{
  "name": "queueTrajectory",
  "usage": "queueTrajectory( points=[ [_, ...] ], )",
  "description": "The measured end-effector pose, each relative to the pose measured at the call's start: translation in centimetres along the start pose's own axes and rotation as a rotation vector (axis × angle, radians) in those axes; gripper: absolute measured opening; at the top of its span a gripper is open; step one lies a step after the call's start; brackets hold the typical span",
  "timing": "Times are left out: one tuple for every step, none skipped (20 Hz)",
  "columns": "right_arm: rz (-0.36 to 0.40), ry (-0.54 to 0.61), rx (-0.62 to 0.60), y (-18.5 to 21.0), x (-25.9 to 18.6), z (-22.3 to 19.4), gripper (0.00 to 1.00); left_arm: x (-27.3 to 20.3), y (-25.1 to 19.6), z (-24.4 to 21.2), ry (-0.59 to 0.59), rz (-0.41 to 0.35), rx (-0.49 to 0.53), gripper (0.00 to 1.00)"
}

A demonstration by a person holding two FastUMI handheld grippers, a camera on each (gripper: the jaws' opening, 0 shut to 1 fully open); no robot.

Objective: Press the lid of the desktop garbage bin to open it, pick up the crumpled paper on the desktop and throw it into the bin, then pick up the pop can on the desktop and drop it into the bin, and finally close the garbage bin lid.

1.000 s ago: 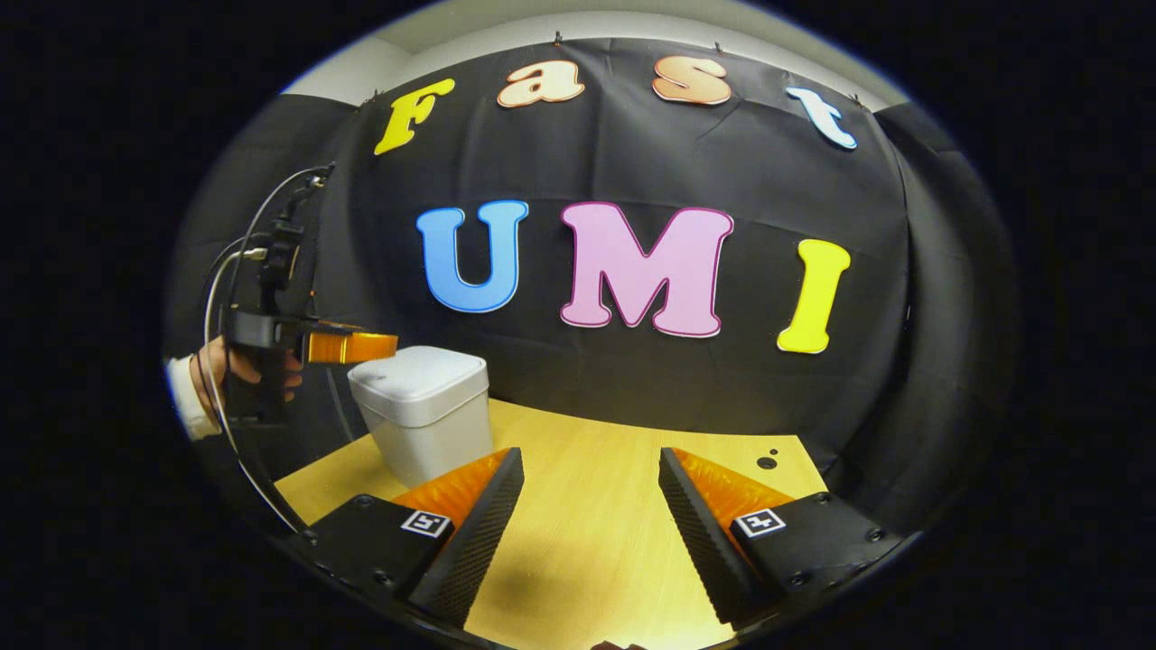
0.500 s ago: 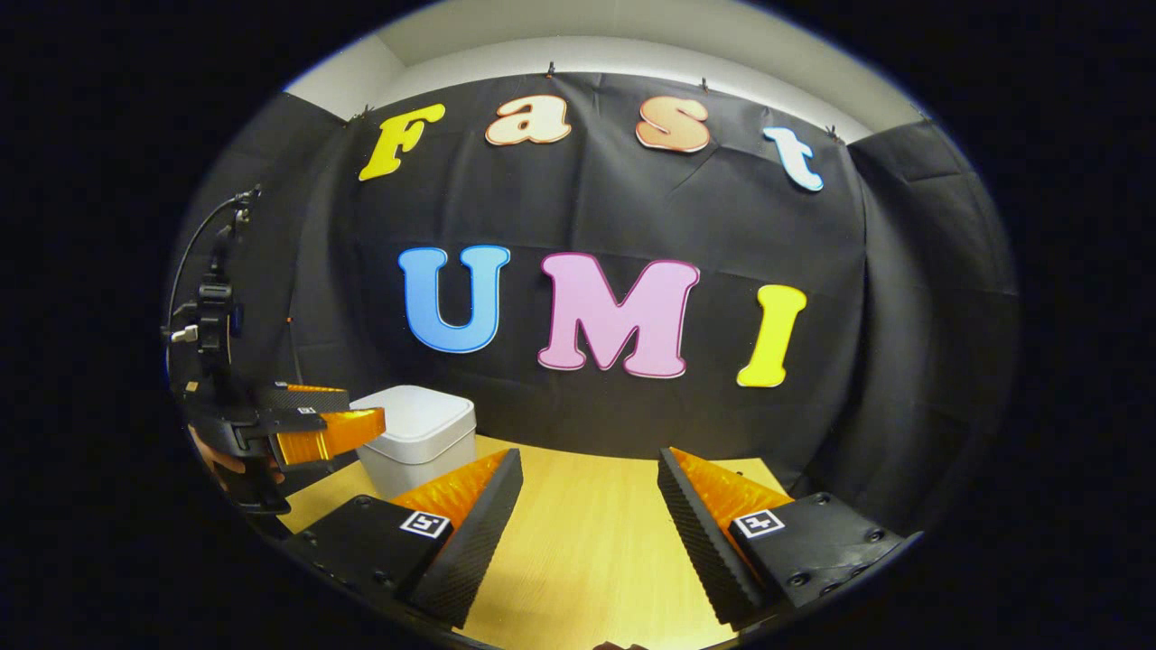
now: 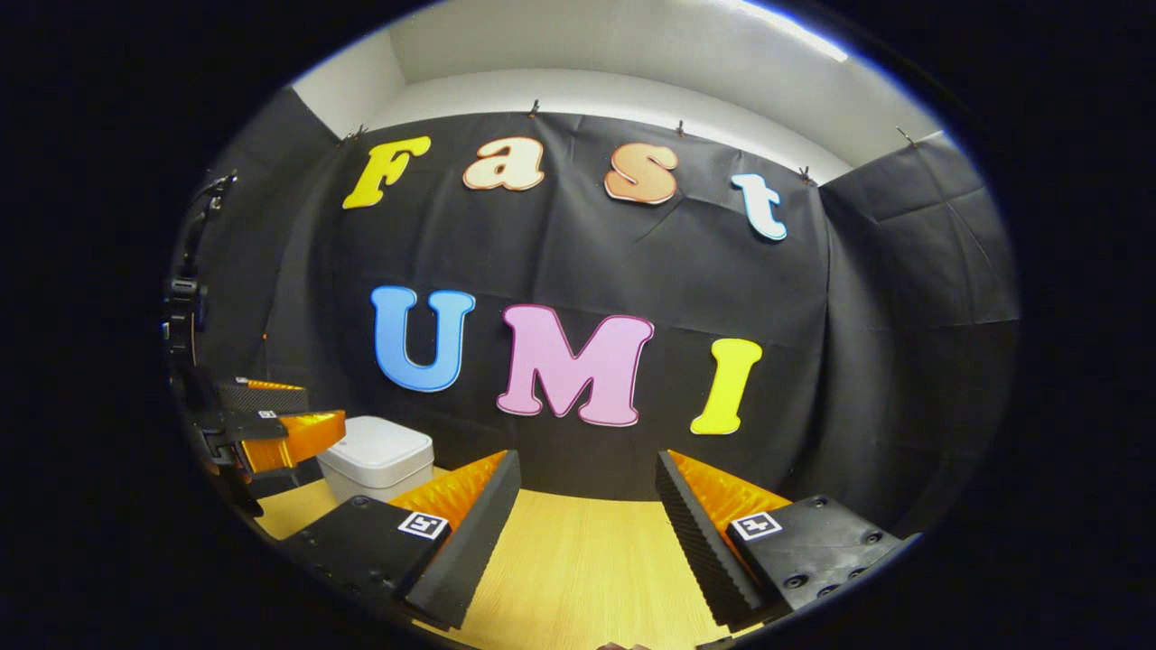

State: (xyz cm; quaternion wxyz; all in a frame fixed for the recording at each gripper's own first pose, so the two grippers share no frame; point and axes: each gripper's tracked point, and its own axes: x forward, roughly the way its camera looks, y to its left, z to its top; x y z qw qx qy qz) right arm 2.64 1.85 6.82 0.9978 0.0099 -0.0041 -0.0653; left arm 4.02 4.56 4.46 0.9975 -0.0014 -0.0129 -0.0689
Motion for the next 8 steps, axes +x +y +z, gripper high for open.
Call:
queueTrajectory(
  points=[
    [-0.016,-0.013,0.009,-0.8,0.2,0.0,0.97,-0.3,-0.4,0.2,-0.004,0.007,0.013,0.95],
    [-0.024,-0.024,0.017,-1.2,0.2,0.0,0.97,-0.7,-0.6,0.2,-0.004,0.017,0.032,0.95],
    [-0.027,-0.031,0.025,-1.5,0.3,-0.2,0.97,-0.9,-1.0,0.4,-0.010,0.021,0.044,0.95],
    [-0.023,-0.031,0.033,-1.6,0.4,-0.5,0.97,-1.0,-1.7,0.6,-0.014,0.019,0.044,0.95],
    [-0.016,-0.026,0.036,-1.6,0.5,-0.9,0.97,-1.5,-2.3,0.5,-0.005,0.018,0.037,0.95],
    [-0.009,-0.020,0.037,-1.8,0.6,-1.2,0.97,-1.6,-2.5,0.2,-0.001,0.021,0.024,0.95],
    [-0.002,-0.017,0.039,-1.8,0.7,-1.4,0.97,-1.8,-2.6,0.1,0.005,0.030,0.010,0.95],
    [0.002,-0.018,0.042,-1.8,0.8,-1.4,0.97,-1.9,-2.6,0.0,0.009,0.035,-0.001,0.95]
  ],
)
